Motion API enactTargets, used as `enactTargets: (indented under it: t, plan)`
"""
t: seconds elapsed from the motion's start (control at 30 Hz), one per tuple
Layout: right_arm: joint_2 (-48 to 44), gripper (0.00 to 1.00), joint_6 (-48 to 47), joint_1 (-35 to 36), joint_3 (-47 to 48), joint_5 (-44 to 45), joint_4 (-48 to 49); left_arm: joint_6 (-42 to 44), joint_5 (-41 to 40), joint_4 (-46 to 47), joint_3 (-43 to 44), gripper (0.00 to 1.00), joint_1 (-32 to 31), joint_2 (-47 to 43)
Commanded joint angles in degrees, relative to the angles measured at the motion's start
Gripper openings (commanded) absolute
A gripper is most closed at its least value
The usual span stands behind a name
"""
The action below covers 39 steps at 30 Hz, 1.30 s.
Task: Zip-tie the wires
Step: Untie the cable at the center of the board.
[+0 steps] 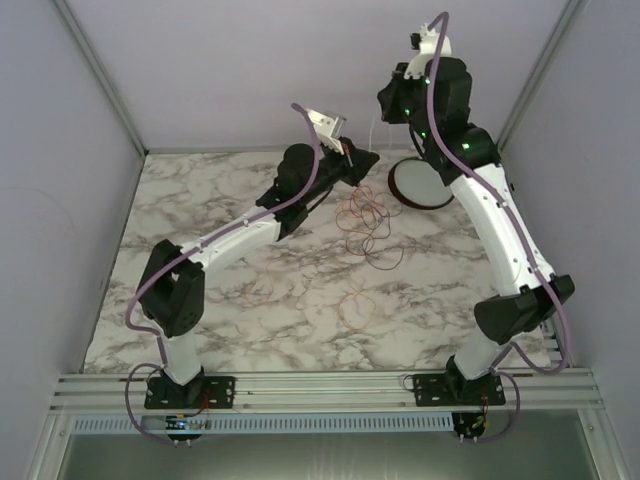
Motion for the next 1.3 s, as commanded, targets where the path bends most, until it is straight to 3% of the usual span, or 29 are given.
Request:
enactTargets:
  t: [0.0,0.07,0.13,0.3,0.47,0.57,0.7,0.8,0.93,1.1,1.27]
  plan:
    - [-5.0,0.00,0.9,-1.6,-1.5,0.3,2.5,2.5,0.5,0.4,1.4,0.00,-0.2,-2.3]
    - [-6.8,0.00,0.8,-2.4,-4.3,-0.3,2.7,3.8,-0.4,-3.2,2.5,0.00,-0.2,-4.6]
    - [-9.4,0.07,0.5,-3.6,-8.9,-1.2,3.7,4.1,-0.1,-9.0,6.5,0.00,-0.2,-5.5]
    - [-19.5,0.18,0.9,-7.2,-23.9,-2.5,9.8,2.7,6.3,-20.0,21.6,0.00,-0.2,-2.9]
    - [-29.6,0.34,-0.4,-10.0,-38.0,-2.9,17.8,0.4,5.0,-33.3,43.4,0.00,-0.2,4.8]
    - [-33.9,0.55,-1.3,-10.3,-47.9,-6.7,25.1,-2.8,5.6,-36.5,51.2,0.00,-0.2,7.7]
    - [-38.5,0.86,-1.3,-10.3,-62.3,-16.0,42.7,-7.2,5.2,-36.0,50.4,0.00,-0.1,6.6]
    - [-39.4,0.97,-1.6,-10.2,-71.7,-17.4,55.5,-8.5,5.0,-34.5,47.4,0.00,-0.2,4.7]
    - [-36.2,0.99,-2.9,-10.2,-77.2,-16.3,62.6,-9.2,5.1,-33.6,45.5,0.00,-0.1,3.4]
    - [-29.1,0.99,-7.2,-9.2,-78.8,-21.0,69.0,-9.8,5.4,-33.0,45.5,0.00,-0.2,2.9]
    - [-21.5,0.99,-12.2,-8.7,-77.6,-18.8,69.4,-10.4,5.4,-32.6,45.5,0.00,-0.1,1.9]
